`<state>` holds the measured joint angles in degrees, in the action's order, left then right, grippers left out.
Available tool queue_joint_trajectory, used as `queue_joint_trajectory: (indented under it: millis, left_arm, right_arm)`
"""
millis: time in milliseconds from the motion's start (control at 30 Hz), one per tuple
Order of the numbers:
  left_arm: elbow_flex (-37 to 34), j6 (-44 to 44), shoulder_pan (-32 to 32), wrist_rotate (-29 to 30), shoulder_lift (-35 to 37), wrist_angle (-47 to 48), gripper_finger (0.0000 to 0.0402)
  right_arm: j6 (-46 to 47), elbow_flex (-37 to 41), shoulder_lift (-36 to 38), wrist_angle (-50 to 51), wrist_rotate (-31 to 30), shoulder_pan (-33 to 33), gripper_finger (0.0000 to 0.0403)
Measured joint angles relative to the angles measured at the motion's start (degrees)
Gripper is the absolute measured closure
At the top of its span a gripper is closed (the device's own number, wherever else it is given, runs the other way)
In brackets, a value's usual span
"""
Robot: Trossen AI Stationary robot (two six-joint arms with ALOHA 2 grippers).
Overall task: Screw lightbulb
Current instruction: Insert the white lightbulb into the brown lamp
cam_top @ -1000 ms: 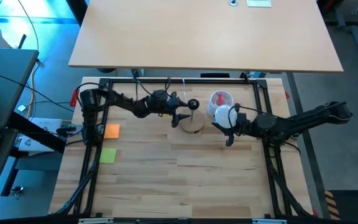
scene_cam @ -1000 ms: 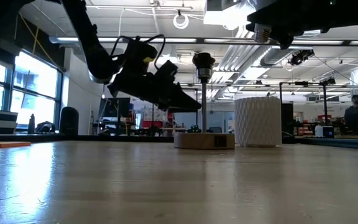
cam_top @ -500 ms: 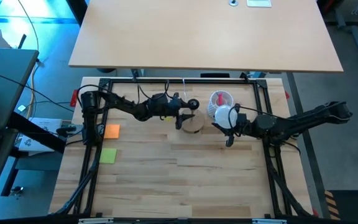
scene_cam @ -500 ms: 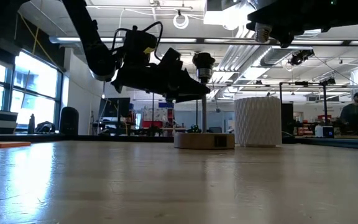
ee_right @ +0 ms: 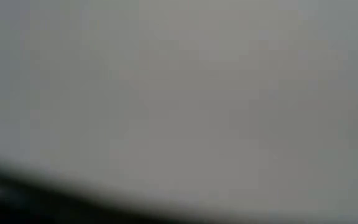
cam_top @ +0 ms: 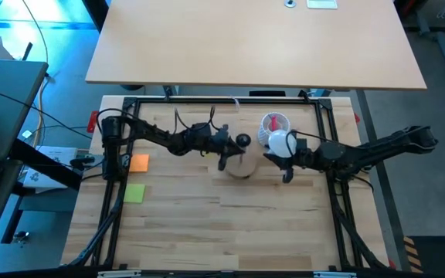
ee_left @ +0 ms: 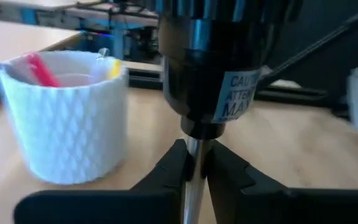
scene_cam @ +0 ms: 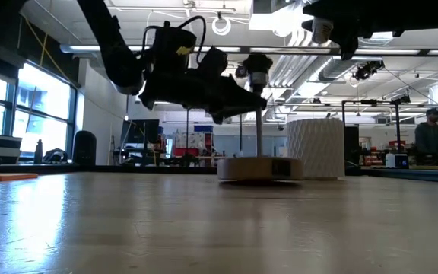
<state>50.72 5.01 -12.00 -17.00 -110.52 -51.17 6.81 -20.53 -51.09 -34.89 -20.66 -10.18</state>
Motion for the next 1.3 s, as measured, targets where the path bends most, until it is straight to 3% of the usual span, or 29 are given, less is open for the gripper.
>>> queue_joint_trajectory:
  millis: [133, 300, 600, 833, 1033, 1200, 1300]
  left_arm:
    - [0.00, 3.92, 1.89, -2.65, 0.56, -0.15, 0.0371]
    - [-0.02, 2.13, 5.12, -7.60, 0.88, 1.41, 0.0370]
    - [0.02, -7.22, 8.81, -7.75, 1.07, 5.10, 0.0361]
    - [0.09, -8.14, 8.82, -7.84, 1.07, 6.46, 0.0359]
    - [0.09, -8.23, 8.79, -7.84, 1.07, 6.88, 0.0359]
    - [0.09, -8.29, 8.75, -7.92, 1.07, 7.40, 0.0358]
    - [0.11, -8.27, 8.73, -7.97, 1.07, 7.54, 0.0358]
  right_arm:
    - [0.72, 0.00, -0.02, -3.08, 2.40, -0.49, 0.0274]
    - [2.25, -3.91, -2.75, -4.07, 9.50, -0.80, 0.0274]
    - [-5.64, -13.56, -18.63, -10.85, 36.55, 3.83, 0.0274]
    - [-0.40, -19.52, -26.40, -9.87, 52.16, 14.06, 0.0274]
    - [-3.28, -27.08, -32.03, 2.85, 61.57, 16.64, 0.0274]
    - [-12.32, -30.97, -32.41, 14.14, 62.31, 17.12, 0.0274]
    - [-15.17, -31.40, -31.98, 16.64, 66.11, 18.80, 0.0274]
